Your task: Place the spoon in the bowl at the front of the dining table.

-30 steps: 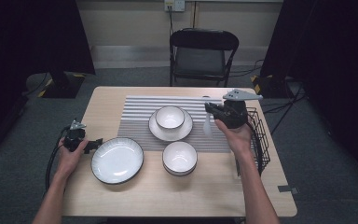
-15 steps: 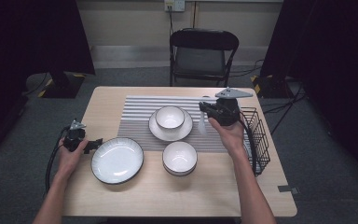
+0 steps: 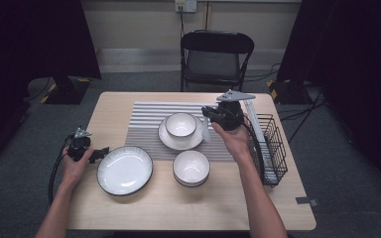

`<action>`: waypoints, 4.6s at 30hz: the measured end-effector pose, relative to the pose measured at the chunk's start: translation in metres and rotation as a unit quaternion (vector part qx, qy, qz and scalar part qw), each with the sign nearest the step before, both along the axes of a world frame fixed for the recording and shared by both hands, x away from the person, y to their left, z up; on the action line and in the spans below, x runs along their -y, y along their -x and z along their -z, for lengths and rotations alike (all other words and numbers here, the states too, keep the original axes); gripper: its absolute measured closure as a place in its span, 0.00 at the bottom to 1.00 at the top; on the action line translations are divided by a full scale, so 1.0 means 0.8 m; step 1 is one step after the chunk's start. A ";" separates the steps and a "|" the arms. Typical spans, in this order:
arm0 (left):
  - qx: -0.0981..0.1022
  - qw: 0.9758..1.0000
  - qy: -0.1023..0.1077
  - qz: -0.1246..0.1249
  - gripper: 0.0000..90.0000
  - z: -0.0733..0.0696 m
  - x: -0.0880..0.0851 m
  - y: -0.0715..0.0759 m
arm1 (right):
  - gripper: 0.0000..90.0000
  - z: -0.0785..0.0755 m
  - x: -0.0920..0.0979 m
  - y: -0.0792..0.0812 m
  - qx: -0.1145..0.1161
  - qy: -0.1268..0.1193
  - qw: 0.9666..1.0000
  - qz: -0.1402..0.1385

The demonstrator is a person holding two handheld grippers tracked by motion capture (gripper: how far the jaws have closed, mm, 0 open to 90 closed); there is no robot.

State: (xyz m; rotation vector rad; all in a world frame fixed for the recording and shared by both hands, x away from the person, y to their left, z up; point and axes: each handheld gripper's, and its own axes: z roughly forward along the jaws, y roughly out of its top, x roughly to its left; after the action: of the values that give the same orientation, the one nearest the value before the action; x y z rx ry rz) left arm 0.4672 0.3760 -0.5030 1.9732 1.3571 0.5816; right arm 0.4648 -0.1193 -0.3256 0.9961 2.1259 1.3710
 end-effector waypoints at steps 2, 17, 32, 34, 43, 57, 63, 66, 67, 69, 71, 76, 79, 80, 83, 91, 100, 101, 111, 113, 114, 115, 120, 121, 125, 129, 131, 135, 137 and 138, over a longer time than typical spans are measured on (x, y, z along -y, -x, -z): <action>0.000 1.000 0.000 0.000 0.11 0.000 0.000 0.000 | 0.96 -0.002 -0.004 -0.003 0.001 0.000 1.000 -0.002; -0.001 1.000 0.001 0.003 0.11 0.000 0.000 -0.001 | 0.96 0.009 -0.039 -0.031 -0.011 0.007 1.000 -0.015; -0.001 1.000 0.001 0.004 0.11 0.000 -0.001 -0.001 | 0.96 0.021 -0.077 -0.063 -0.014 0.013 0.999 -0.034; -0.001 1.000 0.001 0.005 0.10 0.000 -0.001 -0.001 | 0.96 0.022 -0.082 -0.065 -0.015 0.014 0.999 -0.038; -0.001 1.000 0.001 0.006 0.10 0.000 -0.001 -0.001 | 0.96 0.014 -0.099 -0.076 -0.009 0.014 0.999 -0.040; -0.001 1.000 0.002 0.006 0.10 0.000 -0.001 -0.001 | 0.96 0.026 -0.103 -0.092 -0.020 0.003 1.000 -0.014; -0.001 1.000 0.001 0.007 0.10 0.000 -0.001 -0.001 | 0.96 0.039 -0.099 -0.097 -0.031 0.008 0.999 -0.007; -0.001 1.000 0.001 0.007 0.10 0.000 -0.001 -0.001 | 0.96 0.044 -0.097 -0.097 -0.030 0.010 0.999 -0.006; -0.001 1.000 0.001 0.006 0.10 0.000 -0.001 -0.001 | 0.96 0.045 -0.096 -0.097 -0.030 0.009 0.999 -0.005; -0.001 1.000 0.001 0.006 0.10 0.000 -0.001 -0.001 | 0.96 0.047 -0.095 -0.097 -0.033 0.009 0.999 -0.005; -0.001 1.000 0.001 0.006 0.10 0.000 -0.001 -0.001 | 0.96 0.049 -0.095 -0.096 -0.034 0.009 0.999 -0.006; -0.001 1.000 0.001 0.006 0.10 0.000 -0.001 -0.001 | 0.96 0.054 -0.096 -0.094 -0.035 0.017 0.999 -0.008; -0.001 1.000 0.002 0.006 0.10 0.000 -0.001 -0.001 | 0.96 0.058 -0.094 -0.093 -0.038 0.014 0.999 -0.006; -0.001 1.000 0.001 0.006 0.10 0.000 -0.001 -0.001 | 0.96 0.060 -0.093 -0.092 -0.039 0.015 0.999 -0.007; -0.001 1.000 0.001 0.007 0.10 0.000 -0.001 -0.001 | 0.96 0.065 -0.091 -0.092 -0.043 0.012 0.999 -0.007; -0.001 1.000 0.001 0.006 0.10 0.000 -0.001 -0.001 | 0.96 0.072 -0.090 -0.088 -0.047 0.009 0.999 -0.010; -0.001 1.000 0.001 0.006 0.10 0.000 -0.001 -0.001 | 0.96 0.081 -0.091 -0.078 -0.043 0.008 0.999 -0.015; -0.001 1.000 0.001 0.006 0.10 0.000 -0.001 -0.001 | 0.96 0.082 -0.091 -0.078 -0.043 0.009 0.999 -0.015; -0.001 1.000 0.001 0.006 0.10 0.000 -0.001 -0.001 | 0.95 0.083 -0.088 -0.065 -0.036 0.008 0.999 -0.020; -0.001 1.000 0.001 0.005 0.10 0.000 -0.001 -0.001 | 0.95 0.083 -0.088 -0.061 -0.034 0.006 0.999 -0.022; -0.001 1.000 0.001 0.005 0.10 0.000 -0.001 -0.001 | 0.94 0.083 -0.088 -0.060 -0.034 0.005 0.999 -0.023; -0.001 1.000 -0.002 0.006 0.10 0.000 -0.001 -0.001 | 0.94 0.083 -0.088 -0.060 -0.032 0.006 0.999 -0.025; -0.001 1.000 -0.001 0.006 0.10 0.000 -0.001 -0.001 | 0.93 0.085 -0.089 -0.055 -0.031 0.002 0.999 -0.030; -0.001 1.000 -0.002 0.006 0.10 0.000 -0.001 -0.001 | 0.92 0.085 -0.090 -0.054 -0.031 0.002 0.999 -0.032; -0.001 1.000 -0.001 0.006 0.10 0.000 -0.001 -0.001 | 0.91 0.087 -0.091 -0.052 -0.032 0.005 0.999 -0.033; -0.001 1.000 -0.002 0.006 0.10 0.000 -0.001 -0.001 | 0.89 0.088 -0.094 -0.048 -0.030 0.003 0.999 -0.038; -0.001 1.000 0.000 0.005 0.10 0.000 -0.001 -0.001 | 0.89 0.089 -0.095 -0.047 -0.029 0.002 0.999 -0.043; -0.001 1.000 -0.002 0.006 0.10 0.000 -0.001 -0.001 | 0.87 0.090 -0.098 -0.044 -0.030 0.002 0.998 -0.048; -0.001 1.000 0.000 0.005 0.10 0.000 -0.001 -0.001 | 0.87 0.090 -0.098 -0.042 -0.031 0.003 0.998 -0.050; -0.002 1.000 -0.001 0.006 0.10 0.000 -0.001 -0.001 | 0.87 0.090 -0.098 -0.041 -0.031 0.003 0.998 -0.051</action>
State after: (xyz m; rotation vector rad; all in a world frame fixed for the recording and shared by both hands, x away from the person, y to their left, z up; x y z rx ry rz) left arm 0.4680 0.3771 -0.5031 1.9833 1.3466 0.5751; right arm 0.4977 -0.0406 -0.3978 0.9507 2.2539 1.3980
